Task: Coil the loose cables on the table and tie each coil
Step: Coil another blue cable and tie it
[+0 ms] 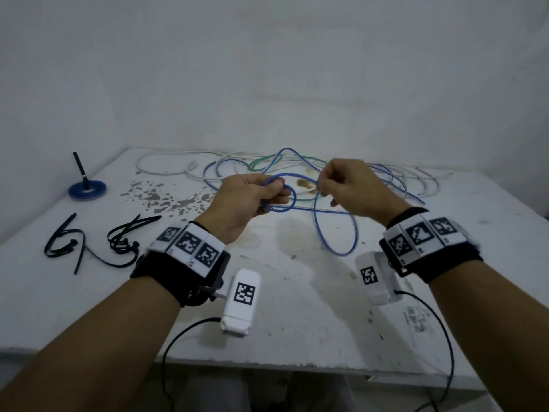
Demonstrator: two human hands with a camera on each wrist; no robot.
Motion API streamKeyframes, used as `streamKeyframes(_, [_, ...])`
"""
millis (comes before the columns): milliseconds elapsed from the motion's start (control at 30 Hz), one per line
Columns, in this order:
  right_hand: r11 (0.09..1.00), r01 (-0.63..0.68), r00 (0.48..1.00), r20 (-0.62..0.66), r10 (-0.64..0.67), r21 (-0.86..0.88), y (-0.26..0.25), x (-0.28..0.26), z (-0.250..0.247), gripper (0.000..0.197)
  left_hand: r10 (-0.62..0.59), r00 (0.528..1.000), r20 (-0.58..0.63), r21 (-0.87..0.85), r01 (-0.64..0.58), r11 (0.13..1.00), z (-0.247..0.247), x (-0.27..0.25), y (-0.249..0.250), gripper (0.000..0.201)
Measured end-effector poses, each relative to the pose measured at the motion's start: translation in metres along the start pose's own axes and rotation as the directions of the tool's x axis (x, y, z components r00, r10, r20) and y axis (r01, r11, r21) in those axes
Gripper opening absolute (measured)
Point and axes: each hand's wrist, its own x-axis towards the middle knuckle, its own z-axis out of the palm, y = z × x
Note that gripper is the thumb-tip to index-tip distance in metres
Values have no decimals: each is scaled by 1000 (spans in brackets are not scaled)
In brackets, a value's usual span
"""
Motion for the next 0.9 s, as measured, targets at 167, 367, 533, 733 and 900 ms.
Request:
streamKeyframes(167, [993,49,995,87,-58,107,-20,-8,28,22,46,999,9,29,-47,998,14,4,-5,12])
streamKeyframes(367, [990,126,991,-26,-128,-70,-15,-8,36,29,3,1000,31,-80,-1,997,6,0,-4,15])
streamKeyframes(533, [978,207,976,-67,-208,-24,-15,-7,30,19,77,993,94,409,-109,906,0,-3,2,14])
streamKeyframes(733, [970,244,969,-31,-244,-3,-20,-4,19,11,186,976,113,587,-217,780,1,-2,16,9])
streamKeyframes(900, [983,161,978,-120,-170,-84,-1,0,-1,16,158,985,63,555,-166,815,-13,0,2,8])
